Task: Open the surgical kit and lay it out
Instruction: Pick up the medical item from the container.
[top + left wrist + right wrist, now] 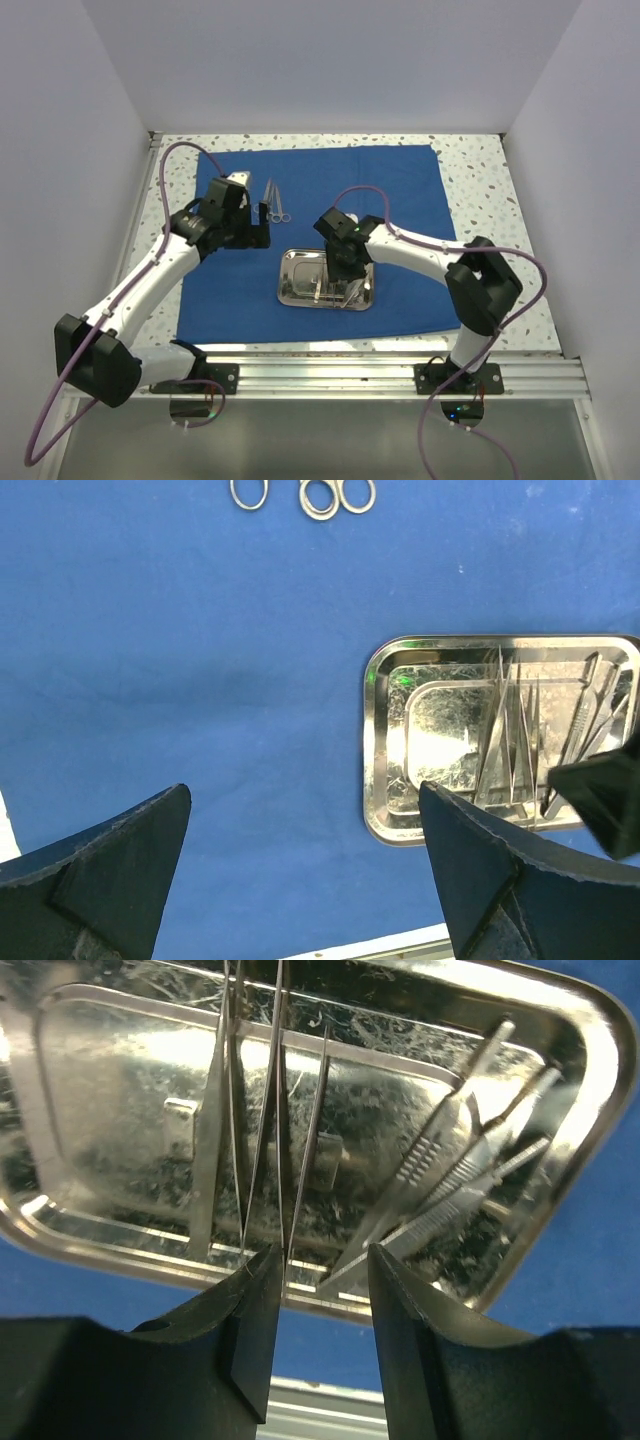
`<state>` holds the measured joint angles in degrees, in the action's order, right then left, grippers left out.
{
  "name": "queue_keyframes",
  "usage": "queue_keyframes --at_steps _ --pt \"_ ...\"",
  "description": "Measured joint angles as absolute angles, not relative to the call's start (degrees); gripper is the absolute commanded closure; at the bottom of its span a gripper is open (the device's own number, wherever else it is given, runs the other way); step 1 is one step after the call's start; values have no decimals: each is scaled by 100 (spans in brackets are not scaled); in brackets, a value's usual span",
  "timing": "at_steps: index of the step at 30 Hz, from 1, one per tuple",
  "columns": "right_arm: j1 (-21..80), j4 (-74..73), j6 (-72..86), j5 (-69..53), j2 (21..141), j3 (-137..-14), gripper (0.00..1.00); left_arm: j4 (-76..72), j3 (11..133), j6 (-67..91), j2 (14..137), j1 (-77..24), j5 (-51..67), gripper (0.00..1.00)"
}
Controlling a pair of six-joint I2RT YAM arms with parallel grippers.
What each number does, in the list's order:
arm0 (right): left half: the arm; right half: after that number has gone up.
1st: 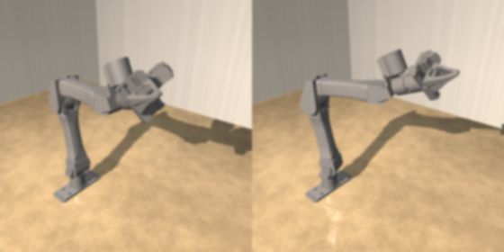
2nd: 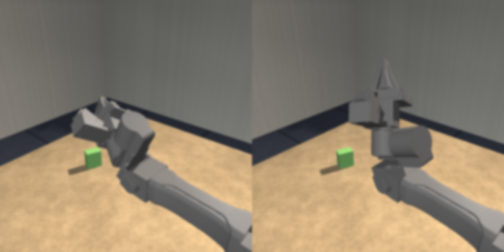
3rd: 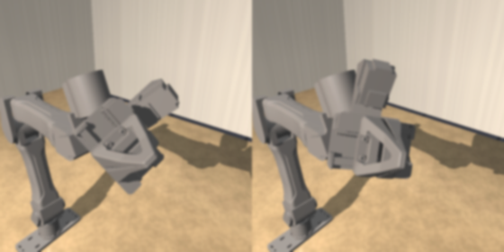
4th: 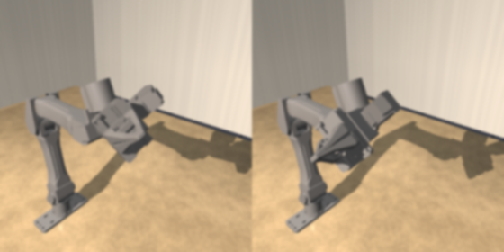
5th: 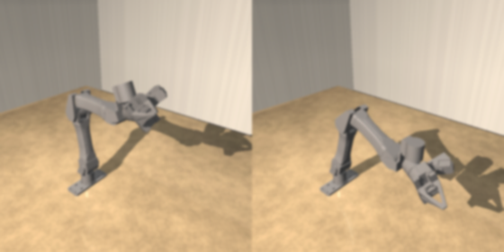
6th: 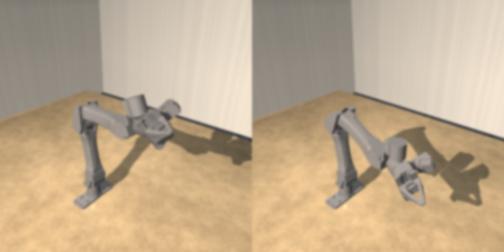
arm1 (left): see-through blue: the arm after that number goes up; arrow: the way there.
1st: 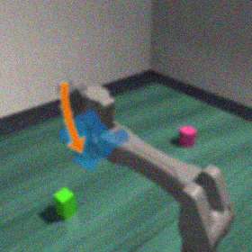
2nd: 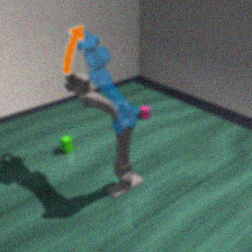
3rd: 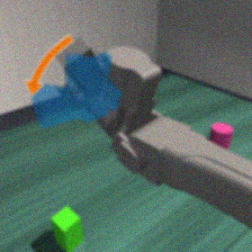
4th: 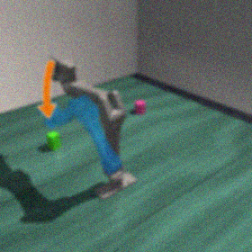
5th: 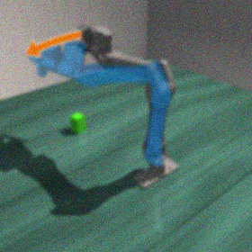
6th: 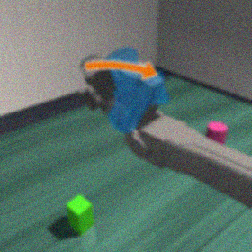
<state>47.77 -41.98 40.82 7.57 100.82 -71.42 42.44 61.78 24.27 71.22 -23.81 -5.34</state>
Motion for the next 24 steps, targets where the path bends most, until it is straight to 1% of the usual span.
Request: queue_keyframes --at_steps 7,10,11,13,14,21,24 --pt "4777 -3798 3940 467 10639 -7072 59 4431 6274 2611 7168 -2381 -683 0" --pt "4764 -3791 3802 414 10656 -7081 69 4501 6486 2668 7279 -2381 -751 0" --pt "4753 -3793 3750 399 10667 -7085 79 4506 6547 2700 7306 -2381 -770 0" --pt "4727 -3837 3632 390 10713 -7126 89 4506 6611 2755 7321 -2381 -799 0" --pt "4720 -3874 3586 386 10746 -7170 100 4506 6615 2792 7319 -2381 -821 0" --pt "4692 -4193 3247 405 10986 -7590 100 4593 6608 3050 7312 -2381 -926 0" --pt "4630 -4379 3168 650 11034 -7909 100 4595 6582 3089 7244 -2381 -921 0"
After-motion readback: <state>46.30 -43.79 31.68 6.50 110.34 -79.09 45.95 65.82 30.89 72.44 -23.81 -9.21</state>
